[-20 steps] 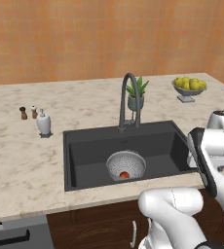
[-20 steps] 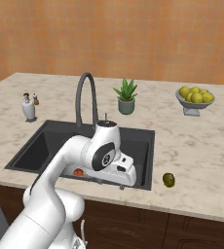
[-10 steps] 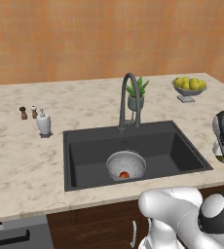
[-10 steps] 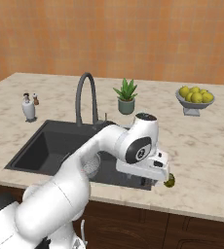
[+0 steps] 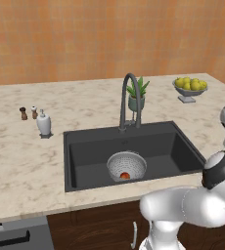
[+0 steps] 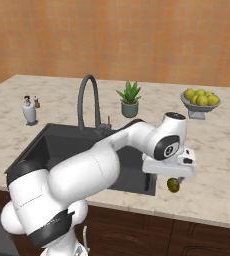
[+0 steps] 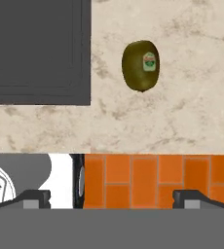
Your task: Put the colander in the sink, put the kiwi, apple in the colander, and turn on the sink faucet and pour water over the colander.
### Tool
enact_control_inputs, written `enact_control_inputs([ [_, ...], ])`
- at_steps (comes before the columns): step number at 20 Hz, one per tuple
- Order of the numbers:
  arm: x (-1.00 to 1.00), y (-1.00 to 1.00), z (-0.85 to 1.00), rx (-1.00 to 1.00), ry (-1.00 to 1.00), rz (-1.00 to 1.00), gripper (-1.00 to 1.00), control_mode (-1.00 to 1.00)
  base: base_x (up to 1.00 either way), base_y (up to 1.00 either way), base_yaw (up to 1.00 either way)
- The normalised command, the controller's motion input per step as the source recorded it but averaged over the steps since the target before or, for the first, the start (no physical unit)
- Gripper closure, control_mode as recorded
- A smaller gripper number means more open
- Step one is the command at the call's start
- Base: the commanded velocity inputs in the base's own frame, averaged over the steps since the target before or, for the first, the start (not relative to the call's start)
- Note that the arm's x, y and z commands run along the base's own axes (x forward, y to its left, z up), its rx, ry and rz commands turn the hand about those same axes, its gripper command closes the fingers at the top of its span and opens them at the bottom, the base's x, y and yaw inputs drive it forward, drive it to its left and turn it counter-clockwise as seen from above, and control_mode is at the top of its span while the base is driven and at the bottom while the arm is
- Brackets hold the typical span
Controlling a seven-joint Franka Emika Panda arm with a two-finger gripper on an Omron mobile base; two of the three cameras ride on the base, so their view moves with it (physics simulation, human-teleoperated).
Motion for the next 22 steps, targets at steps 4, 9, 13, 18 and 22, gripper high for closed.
enact_control_inputs([
  [4, 0.44, -0.06, -0.31, 0.0, -0.03, 0.1, -1.0, -1.0, 0.0, 0.0, 0.0],
  [9, 0.39, -0.08, -0.33, 0.0, -0.01, 0.01, -1.0, -1.0, 0.0, 0.0, 0.0],
  [13, 0.36, -0.05, -0.43, 0.0, 0.0, 0.0, -1.0, -1.0, 0.0, 0.0, 0.0],
  [18, 0.25, -0.1, -0.39, 0.01, 0.0, 0.0, -1.0, -1.0, 0.0, 0.0, 0.0],
  [22, 0.21, -0.17, -0.36, 0.0, 0.0, 0.0, -1.0, -1.0, 0.0, 0.0, 0.0],
])
